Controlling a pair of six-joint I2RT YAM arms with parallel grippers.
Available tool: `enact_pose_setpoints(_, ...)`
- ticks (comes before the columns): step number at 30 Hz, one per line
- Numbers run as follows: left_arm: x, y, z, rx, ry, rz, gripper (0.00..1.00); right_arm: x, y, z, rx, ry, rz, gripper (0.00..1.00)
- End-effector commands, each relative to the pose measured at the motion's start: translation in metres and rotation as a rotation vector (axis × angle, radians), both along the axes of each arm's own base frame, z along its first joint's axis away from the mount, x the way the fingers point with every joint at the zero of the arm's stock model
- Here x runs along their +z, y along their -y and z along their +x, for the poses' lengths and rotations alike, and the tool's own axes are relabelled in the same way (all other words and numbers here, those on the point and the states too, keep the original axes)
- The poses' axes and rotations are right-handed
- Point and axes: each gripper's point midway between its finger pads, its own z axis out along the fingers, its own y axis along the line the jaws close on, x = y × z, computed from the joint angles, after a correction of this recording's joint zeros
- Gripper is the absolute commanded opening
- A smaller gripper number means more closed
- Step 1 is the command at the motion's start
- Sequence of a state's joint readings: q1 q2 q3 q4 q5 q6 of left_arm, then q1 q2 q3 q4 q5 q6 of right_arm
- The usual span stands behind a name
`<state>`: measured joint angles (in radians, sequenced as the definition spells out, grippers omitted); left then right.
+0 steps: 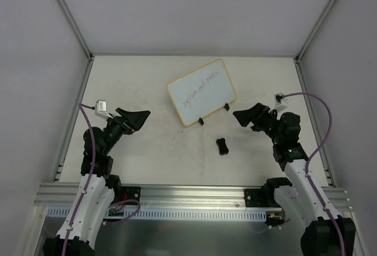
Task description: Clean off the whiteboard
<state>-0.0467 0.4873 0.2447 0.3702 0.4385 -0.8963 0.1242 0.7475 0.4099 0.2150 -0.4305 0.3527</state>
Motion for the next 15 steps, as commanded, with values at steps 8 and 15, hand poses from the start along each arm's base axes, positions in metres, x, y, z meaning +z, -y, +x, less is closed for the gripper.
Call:
enact_pose_setpoints(8,0.026,0.001,-0.003,-0.011,0.094,0.058,0.99,0.013,0.002,0.004,-0.009,0.053,-0.022,0.99)
enact_pose_setpoints(15,0.031,0.012,-0.008,-0.106,0.109,0.134,0.99,0.006,0.006,0.009,-0.031,0.004,-0.164,0.99)
